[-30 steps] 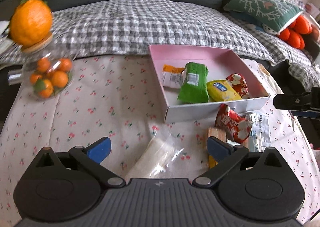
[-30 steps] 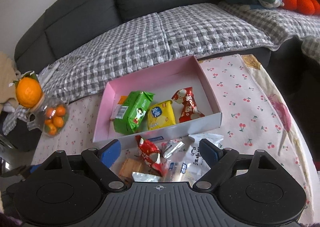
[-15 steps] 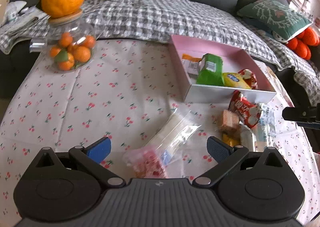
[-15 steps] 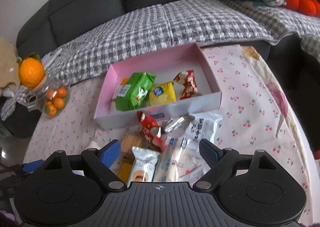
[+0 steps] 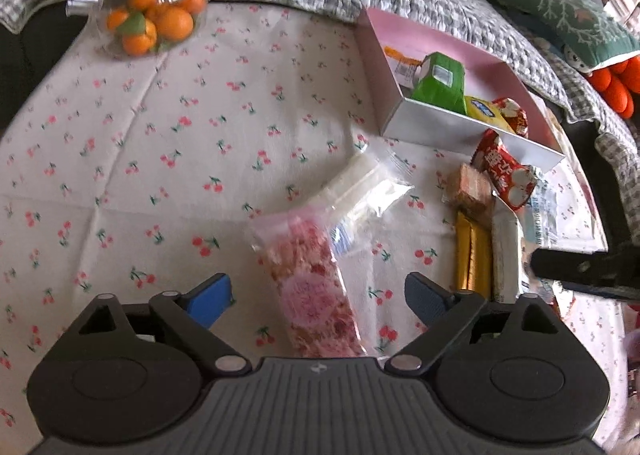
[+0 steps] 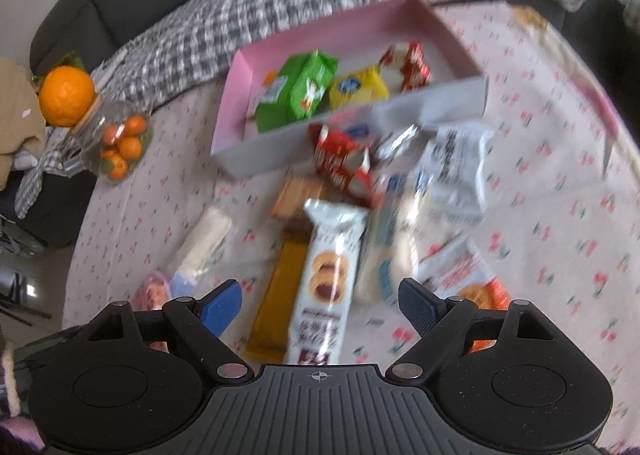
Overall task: Organize snacks
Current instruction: 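Withdraw both tools from the box toward remaining snacks, then grasp pink candy bag with left tool while right tool grasps white cookie bar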
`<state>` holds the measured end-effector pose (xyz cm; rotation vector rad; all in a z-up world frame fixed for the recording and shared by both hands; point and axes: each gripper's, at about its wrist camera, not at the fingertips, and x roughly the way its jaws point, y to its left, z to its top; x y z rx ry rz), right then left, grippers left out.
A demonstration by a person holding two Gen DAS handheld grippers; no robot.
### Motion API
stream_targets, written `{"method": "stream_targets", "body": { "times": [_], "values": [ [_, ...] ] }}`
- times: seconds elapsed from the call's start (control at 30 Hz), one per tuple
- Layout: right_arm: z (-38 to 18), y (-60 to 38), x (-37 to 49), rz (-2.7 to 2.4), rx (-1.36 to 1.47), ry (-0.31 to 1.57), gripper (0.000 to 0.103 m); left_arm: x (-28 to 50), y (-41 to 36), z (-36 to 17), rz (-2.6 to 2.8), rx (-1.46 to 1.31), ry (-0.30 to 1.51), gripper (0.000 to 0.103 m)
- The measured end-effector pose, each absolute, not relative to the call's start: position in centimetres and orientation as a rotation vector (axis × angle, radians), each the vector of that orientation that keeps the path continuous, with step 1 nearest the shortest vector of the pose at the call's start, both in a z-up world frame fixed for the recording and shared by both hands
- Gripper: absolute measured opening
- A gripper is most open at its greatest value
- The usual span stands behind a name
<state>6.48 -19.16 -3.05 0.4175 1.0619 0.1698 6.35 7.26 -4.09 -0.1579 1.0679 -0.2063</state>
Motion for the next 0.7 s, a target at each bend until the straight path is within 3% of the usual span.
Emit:
{"method": "stream_targets", "body": {
  "times": [0.5,0.6,0.7],
  "values": [
    [-5.3,-17.7,6.8,0.145,0.389,1.121,0.085,6.2,7.3,-4.7,-0.205,-0.162,1.092,0.055],
    [-5.3,-17.9,6.4,0.139,0.367,1.111,0.076,6.1,7.1,-4.7,-0.220,-0.139,1.093,0.046],
    [-5.4,-18.3,6.1,0.135,0.340,1.103,0.059,5.8,7.0,-4.7,-0.246,-0.094,1.084,0.039]
  ]
}}
